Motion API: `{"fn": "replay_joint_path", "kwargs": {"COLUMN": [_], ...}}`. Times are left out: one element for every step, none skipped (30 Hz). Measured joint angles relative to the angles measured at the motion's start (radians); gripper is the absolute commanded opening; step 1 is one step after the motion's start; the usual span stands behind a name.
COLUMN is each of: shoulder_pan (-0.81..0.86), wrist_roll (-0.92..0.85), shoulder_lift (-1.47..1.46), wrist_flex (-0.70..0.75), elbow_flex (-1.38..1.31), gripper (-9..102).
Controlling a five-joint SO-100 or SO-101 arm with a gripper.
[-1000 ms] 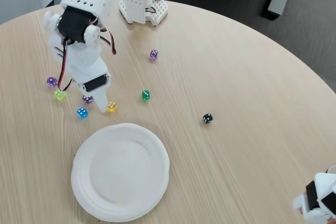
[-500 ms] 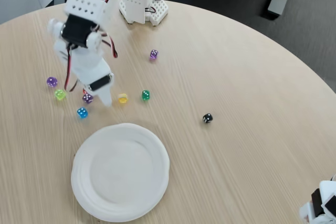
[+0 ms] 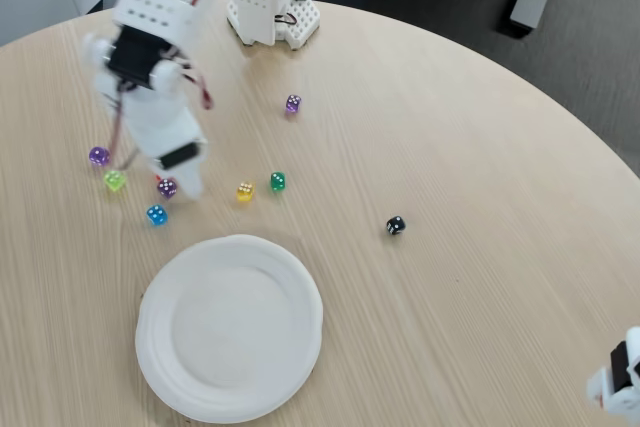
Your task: Pick a purple dice and put it in the plate.
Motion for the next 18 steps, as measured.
{"fn": "replay_joint_path", "kwargs": {"shoulder_pan": [0.017,0.028,0.037,0.040,0.043,0.049,0.052,0.058,0.064,0.069,0.071,0.071,0.069,0.067,0.072,0.081,0.089,0.101], "wrist_roll": [-0.005,-0.009,-0.014,-0.018,-0.020,-0.020,-0.020,-0.021,-0.025,-0.026,-0.026,-0.026,-0.026,-0.026,-0.026,-0.029,-0.037,-0.041], "shoulder_lift": [0.000,0.000,0.000,0.000,0.000,0.000,0.000,0.000,0.000,0.000,0.000,0.000,0.000,0.000,0.000,0.000,0.000,0.000], "wrist_flex": [0.000,0.000,0.000,0.000,0.000,0.000,0.000,0.000,0.000,0.000,0.000,0.000,0.000,0.000,0.000,0.000,0.000,0.000], "elbow_flex": [0.000,0.000,0.000,0.000,0.000,0.000,0.000,0.000,0.000,0.000,0.000,0.000,0.000,0.000,0.000,0.000,0.000,0.000], "gripper": [19,19,19,19,19,19,19,19,19,19,19,19,19,19,19,19,19,19]}}
